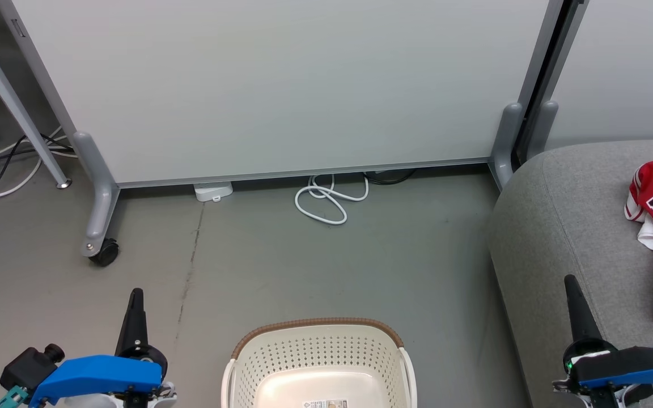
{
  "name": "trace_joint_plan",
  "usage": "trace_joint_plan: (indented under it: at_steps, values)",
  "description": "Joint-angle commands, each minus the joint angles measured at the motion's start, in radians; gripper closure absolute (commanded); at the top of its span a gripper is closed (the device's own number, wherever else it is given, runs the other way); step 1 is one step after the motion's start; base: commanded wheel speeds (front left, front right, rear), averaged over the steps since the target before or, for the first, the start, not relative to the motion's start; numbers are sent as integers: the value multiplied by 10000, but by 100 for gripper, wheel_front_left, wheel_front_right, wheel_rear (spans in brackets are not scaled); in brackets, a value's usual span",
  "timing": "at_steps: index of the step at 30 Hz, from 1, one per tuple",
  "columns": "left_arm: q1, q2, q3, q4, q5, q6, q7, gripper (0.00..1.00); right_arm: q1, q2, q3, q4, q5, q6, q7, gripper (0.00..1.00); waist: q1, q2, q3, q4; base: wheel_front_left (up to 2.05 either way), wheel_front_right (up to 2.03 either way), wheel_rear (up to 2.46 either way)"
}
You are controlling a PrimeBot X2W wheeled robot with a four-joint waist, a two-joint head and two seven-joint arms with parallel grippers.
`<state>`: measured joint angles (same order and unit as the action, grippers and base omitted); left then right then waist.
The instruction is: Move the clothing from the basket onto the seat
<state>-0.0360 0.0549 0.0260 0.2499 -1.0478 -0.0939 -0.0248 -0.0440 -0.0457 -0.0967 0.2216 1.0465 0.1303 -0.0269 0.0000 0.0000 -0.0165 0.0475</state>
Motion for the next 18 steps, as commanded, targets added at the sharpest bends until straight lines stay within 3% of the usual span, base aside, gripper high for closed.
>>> trace_joint_plan:
  at_steps: [1,18]
  values:
    - [-262,8,95,-116,-247,-55,60,100,-257,-47,-29,-60,249,5,59,100,0,0,3,-7,0,0,0]
    - [-438,-8,361,-102,-1997,-164,500,100,-399,-54,-79,33,2001,5,511,100,0,0,54,-132,0,0,0]
